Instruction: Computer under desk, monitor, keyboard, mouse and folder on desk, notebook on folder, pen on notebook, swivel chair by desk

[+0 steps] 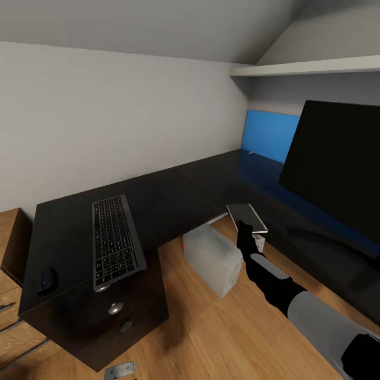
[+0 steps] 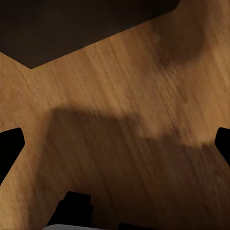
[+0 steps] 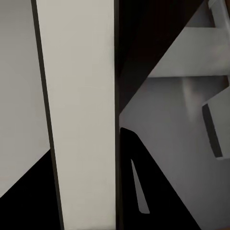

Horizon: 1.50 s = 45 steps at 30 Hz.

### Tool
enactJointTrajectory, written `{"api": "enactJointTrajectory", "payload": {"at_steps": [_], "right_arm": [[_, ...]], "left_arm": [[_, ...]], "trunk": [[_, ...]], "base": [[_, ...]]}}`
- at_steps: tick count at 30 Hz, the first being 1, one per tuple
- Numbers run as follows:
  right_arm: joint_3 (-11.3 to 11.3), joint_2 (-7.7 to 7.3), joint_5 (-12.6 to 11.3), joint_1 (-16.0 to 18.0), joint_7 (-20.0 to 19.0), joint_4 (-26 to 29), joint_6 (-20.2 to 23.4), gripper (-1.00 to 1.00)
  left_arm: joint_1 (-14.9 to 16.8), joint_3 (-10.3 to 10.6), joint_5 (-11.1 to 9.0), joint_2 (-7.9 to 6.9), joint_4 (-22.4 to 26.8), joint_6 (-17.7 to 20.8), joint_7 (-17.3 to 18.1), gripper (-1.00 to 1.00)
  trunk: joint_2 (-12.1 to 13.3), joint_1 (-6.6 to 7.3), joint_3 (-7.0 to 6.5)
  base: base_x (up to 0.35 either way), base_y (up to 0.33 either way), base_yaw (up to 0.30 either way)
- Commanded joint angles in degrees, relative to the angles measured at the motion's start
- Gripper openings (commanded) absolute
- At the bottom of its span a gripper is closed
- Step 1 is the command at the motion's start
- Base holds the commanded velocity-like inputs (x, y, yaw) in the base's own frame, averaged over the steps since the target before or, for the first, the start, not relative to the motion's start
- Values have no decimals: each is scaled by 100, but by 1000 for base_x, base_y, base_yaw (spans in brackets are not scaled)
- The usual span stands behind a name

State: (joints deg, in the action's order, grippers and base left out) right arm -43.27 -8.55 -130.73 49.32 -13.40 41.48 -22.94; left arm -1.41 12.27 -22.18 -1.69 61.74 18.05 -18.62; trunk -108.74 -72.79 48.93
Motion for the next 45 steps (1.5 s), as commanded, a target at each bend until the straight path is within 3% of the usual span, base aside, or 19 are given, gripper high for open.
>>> {"api": "enactJointTrajectory", "payload": {"at_steps": [1, 14, 22, 29, 41, 45], "right_arm": [[-49, -7, -101, 7, -39, 4, -34, -100], [-94, 7, -107, -26, -191, 33, -21, -100], [-128, 155, -103, -36, -250, 36, -18, -100], [-135, 192, -79, -37, -255, 36, -2, -100], [-315, 204, -75, -37, -251, 36, 25, -100], [-520, 205, -75, -37, -251, 36, 34, -100]], "left_arm": [[0, 21, -58, -7, 14, 15, -54, 100], [0, 14, -66, -7, 14, 23, -54, 100], [0, 5, -67, -7, 14, 24, -60, 100], [0, -3, -67, -7, 11, 27, -62, 100], [0, -5, -67, -7, -3, 31, -63, 100], [0, -5, -67, -7, -4, 32, -63, 100]], "trunk": [[-2, 0, 4], [-2, 0, 4], [-2, 0, -13], [-2, 0, -65], [-2, 0, -165], [-2, 0, -190]], "base": [[0, 0, 0], [0, 0, 0], [0, 0, 0], [0, 0, 0], [-84, 0, 0], [-214, 0, 0]]}}
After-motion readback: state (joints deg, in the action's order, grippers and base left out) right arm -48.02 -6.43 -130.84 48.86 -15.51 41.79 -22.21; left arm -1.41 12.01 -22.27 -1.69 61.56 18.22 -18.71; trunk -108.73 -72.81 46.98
